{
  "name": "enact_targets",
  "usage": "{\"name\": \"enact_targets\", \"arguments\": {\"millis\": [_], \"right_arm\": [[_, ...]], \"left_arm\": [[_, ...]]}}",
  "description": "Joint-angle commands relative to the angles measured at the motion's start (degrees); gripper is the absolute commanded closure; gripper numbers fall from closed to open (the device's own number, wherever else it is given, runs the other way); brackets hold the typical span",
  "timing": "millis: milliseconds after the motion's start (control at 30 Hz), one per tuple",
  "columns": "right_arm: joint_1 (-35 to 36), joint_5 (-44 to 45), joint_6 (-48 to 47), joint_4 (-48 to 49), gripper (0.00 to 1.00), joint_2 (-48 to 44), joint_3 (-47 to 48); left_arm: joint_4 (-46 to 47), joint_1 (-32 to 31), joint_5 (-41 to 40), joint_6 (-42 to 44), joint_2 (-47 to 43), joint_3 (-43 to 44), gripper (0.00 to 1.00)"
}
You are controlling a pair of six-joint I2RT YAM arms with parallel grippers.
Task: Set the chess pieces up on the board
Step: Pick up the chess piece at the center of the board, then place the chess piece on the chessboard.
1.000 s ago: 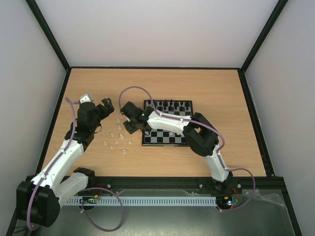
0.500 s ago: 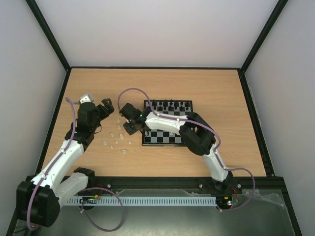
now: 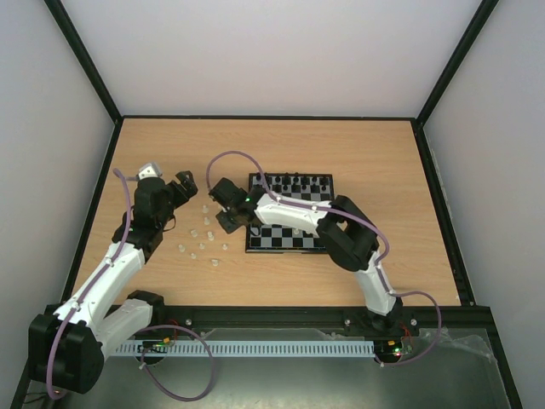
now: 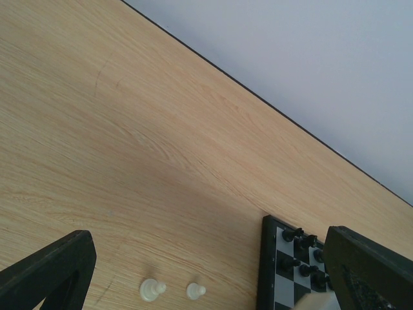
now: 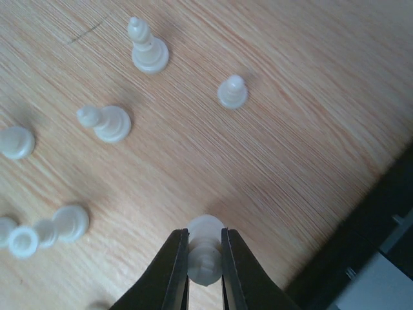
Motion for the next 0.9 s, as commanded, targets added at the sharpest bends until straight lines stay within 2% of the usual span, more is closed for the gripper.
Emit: {"name": "enact_targets", "arguments": {"millis": [0,333,433,633,867], "right_arm": [[0.4,3.9,1.4,-4.4,0.9,-10.1,-4.8],[0.4,10.4,7.8,-10.9,0.88,-34.1,-25.7],[0.4,11.2,10.3,-13.8,0.87,-39.6,-29.4],[0.2,14.5,14.0,-17.6,0.87,-46.4,-33.5],[-1.8,12.6,14.5,-16.4,0.88,-47.3,-36.3]], "left_arm": [[-0.6,0.3,0.4,-0.2,-0.1,-0.6,0.0],[-0.6,0.3,0.9,-0.1,-0.1,-0.5,0.01],[-0.4,0.3,1.4,-0.2,0.0,-0.6,0.0],[-0.2,0.3,1.7,0.0,0.3,-0.5,0.0],[-0.1,0.3,2.2,-0.1,0.5,-0.6,0.0]]}}
